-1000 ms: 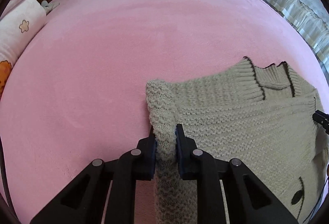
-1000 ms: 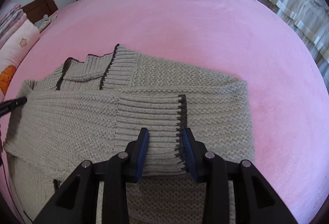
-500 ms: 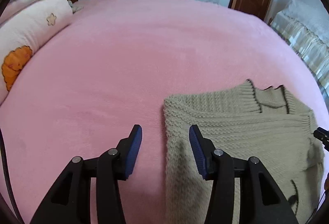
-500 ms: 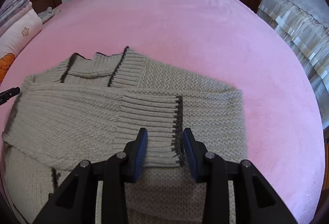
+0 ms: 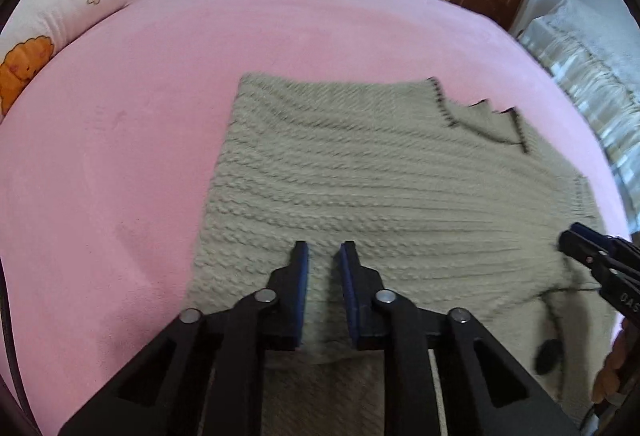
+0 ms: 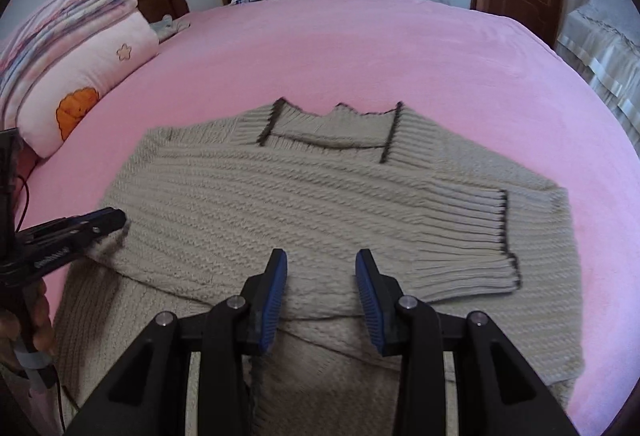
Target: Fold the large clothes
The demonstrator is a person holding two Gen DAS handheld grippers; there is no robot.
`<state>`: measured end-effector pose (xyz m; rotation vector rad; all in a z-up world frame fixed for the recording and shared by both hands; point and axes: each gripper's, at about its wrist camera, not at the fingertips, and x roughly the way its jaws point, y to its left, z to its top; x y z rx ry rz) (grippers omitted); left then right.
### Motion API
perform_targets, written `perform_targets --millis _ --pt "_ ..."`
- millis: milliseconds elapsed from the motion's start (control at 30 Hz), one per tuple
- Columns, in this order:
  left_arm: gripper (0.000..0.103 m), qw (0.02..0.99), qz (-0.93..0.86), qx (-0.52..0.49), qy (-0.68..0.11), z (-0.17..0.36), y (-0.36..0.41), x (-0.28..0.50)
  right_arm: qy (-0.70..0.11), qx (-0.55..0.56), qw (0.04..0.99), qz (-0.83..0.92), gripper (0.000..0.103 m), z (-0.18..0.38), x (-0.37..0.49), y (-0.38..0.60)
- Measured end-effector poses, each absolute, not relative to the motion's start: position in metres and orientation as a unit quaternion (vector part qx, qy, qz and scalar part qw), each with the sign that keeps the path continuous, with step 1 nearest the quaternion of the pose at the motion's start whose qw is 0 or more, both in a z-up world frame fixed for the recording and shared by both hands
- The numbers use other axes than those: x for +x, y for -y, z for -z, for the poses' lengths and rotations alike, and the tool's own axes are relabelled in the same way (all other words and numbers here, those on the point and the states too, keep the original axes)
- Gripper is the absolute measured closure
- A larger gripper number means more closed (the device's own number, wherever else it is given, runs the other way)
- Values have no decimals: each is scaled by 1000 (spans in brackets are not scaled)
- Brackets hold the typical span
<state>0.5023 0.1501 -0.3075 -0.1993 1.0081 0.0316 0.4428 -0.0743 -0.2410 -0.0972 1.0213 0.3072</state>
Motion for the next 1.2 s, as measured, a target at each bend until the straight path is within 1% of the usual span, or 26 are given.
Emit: perform_targets --millis 100,167,233,267,367,467,533,600,633,667,700,767,833,900,967,1033,1100,1133,1200 --pt "93 872 -17 -90 -482 313 -159 504 -500 -65 859 -93 68 262 455 92" --pt "96 873 -12 -82 -481 317 -164 505 -503 -43 860 -79 72 268 460 116" --pt "97 872 -6 -86 -481 317 -172 505 -503 -30 861 -61 88 268 464 139" --pt "98 871 -4 -93 -482 317 -175 504 -503 -29 862 -51 103 268 466 148" --pt "98 872 -5 -95 -480 320 -178 509 -510 -4 859 -46 103 269 469 172" --pt "98 872 -10 -88 -482 316 -173 508 -517 10 855 -42 103 262 467 173" --pt "90 870 -5 -95 -484 307 -172 504 -518 12 854 -41 103 255 463 173" --pt "69 876 -8 -87 -473 289 -167 491 -514 22 856 -46 101 243 453 174" --pt "63 880 -12 -81 -467 281 -163 487 -511 28 857 -50 101 236 448 174" --pt "51 888 -16 -71 -454 266 -160 477 -507 33 860 -52 101 228 441 175" --pt "44 895 -17 -65 -441 252 -158 468 -501 37 863 -53 101 217 433 176" --pt "37 904 -16 -61 -422 228 -154 453 -487 43 870 -55 101 198 416 179" --pt "34 914 -12 -56 -401 194 -149 432 -473 49 878 -56 101 174 397 183" --pt "27 920 -10 -50 -389 167 -143 416 -458 52 886 -54 100 148 378 186" --pt "24 928 -3 -41 -372 138 -138 392 -448 49 891 -50 99 125 360 188" --pt "17 935 1 -27 -355 109 -127 368 -438 37 897 -43 95 100 340 190" --pt "8 940 2 -22 -342 85 -121 344 -424 25 905 -37 85 76 317 188" --pt "7 943 3 -23 -331 71 -118 329 -416 20 908 -36 82 66 307 187" --pt "5 948 7 -25 -317 50 -115 302 -398 12 917 -35 70 41 277 185"
